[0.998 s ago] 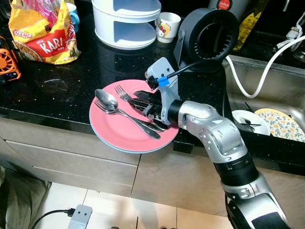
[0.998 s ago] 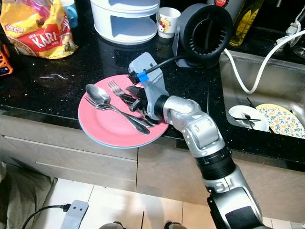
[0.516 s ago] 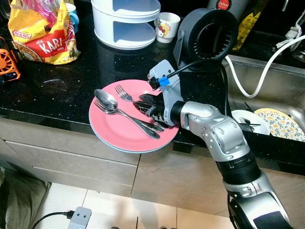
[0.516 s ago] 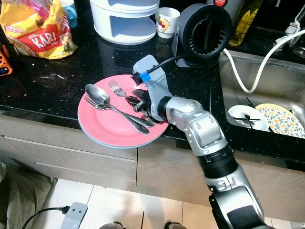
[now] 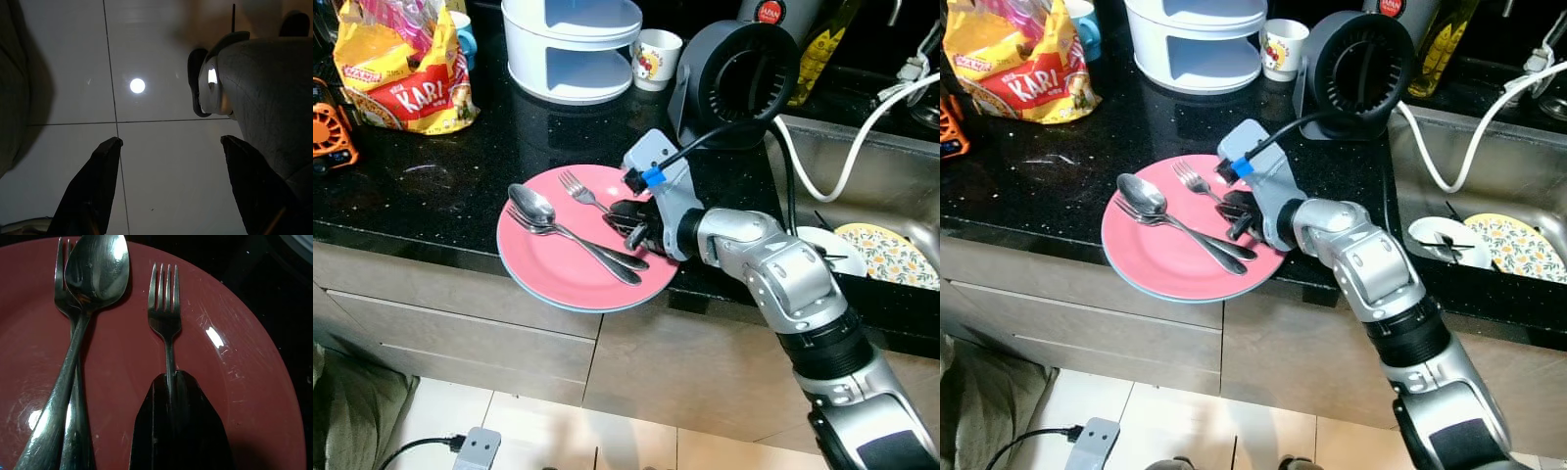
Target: Kitchen organization
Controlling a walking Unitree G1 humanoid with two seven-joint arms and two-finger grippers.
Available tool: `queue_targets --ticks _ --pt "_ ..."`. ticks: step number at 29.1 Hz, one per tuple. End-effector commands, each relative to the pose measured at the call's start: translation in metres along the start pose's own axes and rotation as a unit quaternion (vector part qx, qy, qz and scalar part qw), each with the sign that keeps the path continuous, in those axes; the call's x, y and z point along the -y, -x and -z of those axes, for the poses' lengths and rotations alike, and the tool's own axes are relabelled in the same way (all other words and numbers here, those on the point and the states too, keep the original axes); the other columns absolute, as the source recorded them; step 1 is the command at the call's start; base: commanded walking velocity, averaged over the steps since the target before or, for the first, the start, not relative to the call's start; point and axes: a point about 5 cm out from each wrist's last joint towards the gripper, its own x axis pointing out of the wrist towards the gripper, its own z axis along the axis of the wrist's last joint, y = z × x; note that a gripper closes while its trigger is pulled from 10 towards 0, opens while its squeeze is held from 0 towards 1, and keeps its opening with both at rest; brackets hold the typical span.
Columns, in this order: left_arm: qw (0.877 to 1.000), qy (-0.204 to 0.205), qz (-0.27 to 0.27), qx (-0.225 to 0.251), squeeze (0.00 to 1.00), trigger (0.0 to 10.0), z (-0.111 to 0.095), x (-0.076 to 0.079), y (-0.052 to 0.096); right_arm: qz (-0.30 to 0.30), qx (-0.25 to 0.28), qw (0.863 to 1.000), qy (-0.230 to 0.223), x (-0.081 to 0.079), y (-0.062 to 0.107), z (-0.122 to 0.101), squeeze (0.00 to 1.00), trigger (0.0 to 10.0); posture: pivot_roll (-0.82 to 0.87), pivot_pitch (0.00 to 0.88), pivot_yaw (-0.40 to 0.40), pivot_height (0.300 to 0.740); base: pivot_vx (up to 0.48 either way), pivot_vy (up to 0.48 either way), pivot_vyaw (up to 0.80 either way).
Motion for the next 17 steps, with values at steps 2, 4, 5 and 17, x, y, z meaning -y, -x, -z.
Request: queue_targets --ticks 2,4,5,17 --pt "0.999 -0.008 0.030 -0.029 0.00 10.0 0.015 0.017 0.001 -0.008 -0.039 0.999 -0.022 -0.002 -0.003 0.017 0.00 0.0 0.09 0.121 -0.085 0.740 0.000 0.000 0.00" --pt "0.999 -0.008 0.031 -0.029 0.00 10.0 0.016 0.017 0.001 -0.008 -0.028 0.999 -0.034 -0.002 -0.003 0.015 0.00 0.0 0.09 0.121 -0.085 0.740 0.000 0.000 0.00" --pt "0.999 -0.008 0.031 -0.029 0.00 10.0 0.015 0.017 0.001 -0.007 -0.021 0.999 -0.040 -0.002 -0.003 0.014 0.00 0.0 0.09 0.121 -0.085 0.740 0.000 0.000 0.00" --pt "1.000 -0.004 0.026 -0.015 0.00 10.0 0.007 0.012 0.000 -0.022 0.250 0.946 -0.207 0.018 0.014 -0.030 0.00 0.0 0.09 0.099 -0.085 0.740 0.000 0.000 0.00"
